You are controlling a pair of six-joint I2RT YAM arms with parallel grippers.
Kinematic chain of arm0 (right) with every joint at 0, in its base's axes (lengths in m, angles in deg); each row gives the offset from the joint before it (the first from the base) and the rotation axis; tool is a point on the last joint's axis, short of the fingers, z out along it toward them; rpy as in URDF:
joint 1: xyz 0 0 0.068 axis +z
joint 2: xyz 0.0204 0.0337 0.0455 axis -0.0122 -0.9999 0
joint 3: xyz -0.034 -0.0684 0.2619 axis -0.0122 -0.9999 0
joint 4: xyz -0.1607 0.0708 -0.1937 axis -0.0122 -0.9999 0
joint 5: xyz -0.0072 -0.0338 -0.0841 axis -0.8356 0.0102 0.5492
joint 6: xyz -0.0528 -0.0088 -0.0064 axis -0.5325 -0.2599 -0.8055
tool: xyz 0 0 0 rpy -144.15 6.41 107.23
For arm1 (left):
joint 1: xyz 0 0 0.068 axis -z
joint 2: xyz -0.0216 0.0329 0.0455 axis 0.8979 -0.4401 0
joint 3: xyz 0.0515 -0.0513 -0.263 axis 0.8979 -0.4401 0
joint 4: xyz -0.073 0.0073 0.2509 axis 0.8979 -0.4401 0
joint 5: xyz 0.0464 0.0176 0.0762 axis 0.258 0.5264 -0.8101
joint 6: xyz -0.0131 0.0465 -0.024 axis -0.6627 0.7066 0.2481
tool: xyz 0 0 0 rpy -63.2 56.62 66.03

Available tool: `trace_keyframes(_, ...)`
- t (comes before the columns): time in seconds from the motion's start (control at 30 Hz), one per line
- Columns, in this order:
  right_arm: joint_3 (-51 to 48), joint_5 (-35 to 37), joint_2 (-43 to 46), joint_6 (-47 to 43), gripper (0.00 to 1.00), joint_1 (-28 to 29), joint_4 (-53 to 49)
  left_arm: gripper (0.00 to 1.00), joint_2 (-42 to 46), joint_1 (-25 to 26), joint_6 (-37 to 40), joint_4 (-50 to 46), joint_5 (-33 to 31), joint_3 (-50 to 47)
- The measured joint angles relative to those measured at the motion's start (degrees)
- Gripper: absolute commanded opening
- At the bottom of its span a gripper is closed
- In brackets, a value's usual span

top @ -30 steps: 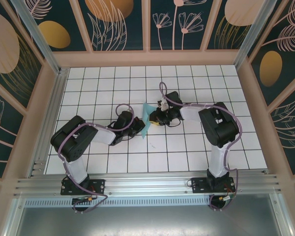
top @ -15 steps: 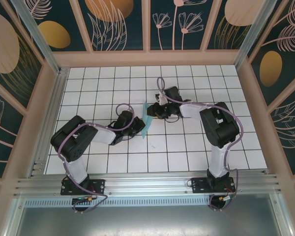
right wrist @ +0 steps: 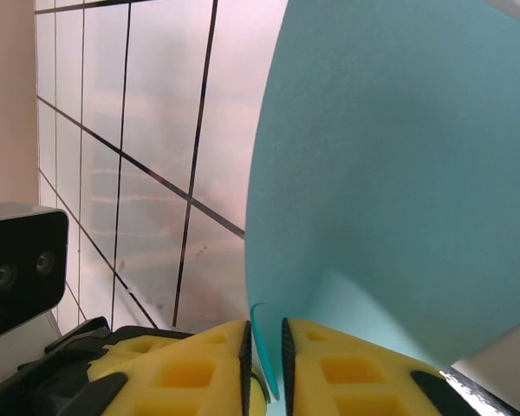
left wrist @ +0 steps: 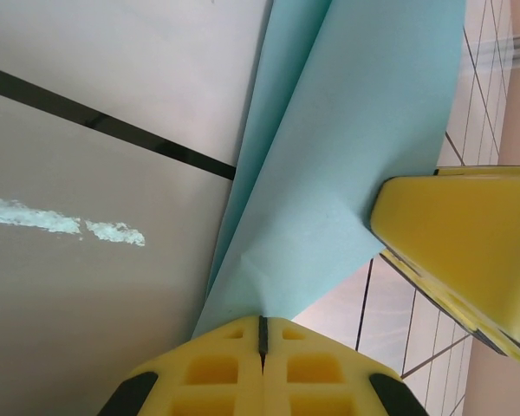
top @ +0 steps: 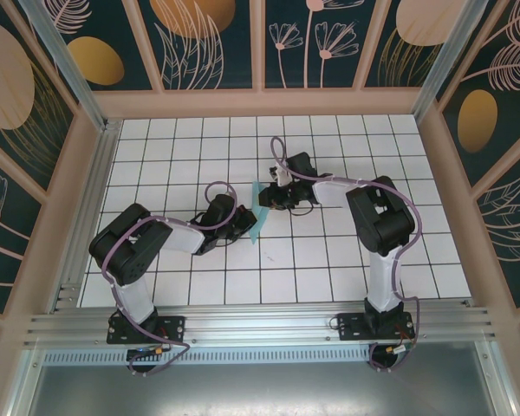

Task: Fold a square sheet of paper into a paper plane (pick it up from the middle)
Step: Fold the wing for the fifth time at the center of the table.

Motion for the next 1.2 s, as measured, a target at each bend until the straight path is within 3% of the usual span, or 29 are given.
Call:
trace_keyframes(0.1, 0.3, -0.2, -0.2, -0.9, 0.05, 0.1, -0.5, 0.03, 0.0, 0.0, 0.1, -0.2, 0.1, 0.0)
trace_keyframes(0.2, 0.6, -0.1, -0.3, -1.3, 0.04, 0.1, -1.3, 0.18, 0.3, 0.0, 0.8, -0.9, 0.1, 0.0)
trace_keyframes(0.3, 0.6, 0.0, -0.3, -1.3, 0.04, 0.0, -1.4, 0.26, 2.5, 0.0, 2.0, -2.1, 0.1, -0.6)
trace_keyframes(0.53, 0.6, 0.2, -0.3, -1.3, 0.04, -0.1, -1.5, 0.28, 9.3, 1.6, 6.5, -7.3, -1.5, -1.4)
trace_keyframes(0.77, 0.6, 0.3, -0.3, -1.1, 0.03, -0.4, -1.5, 0.21, 10.8, 5.0, 8.2, -16.2, -5.1, -2.2)
trace_keyframes(1.0, 0.6, 0.2, -0.3, -0.9, 0.03, -0.6, -1.4, 0.0, 10.9, 5.8, 8.4, -20.0, -5.9, -2.4)
trace_keyframes(1.2, 0.6, 0.2, -0.3, -0.9, 0.03, -0.7, -1.4, 0.0, 10.7, 5.8, 8.2, -19.2, -4.6, -2.2)
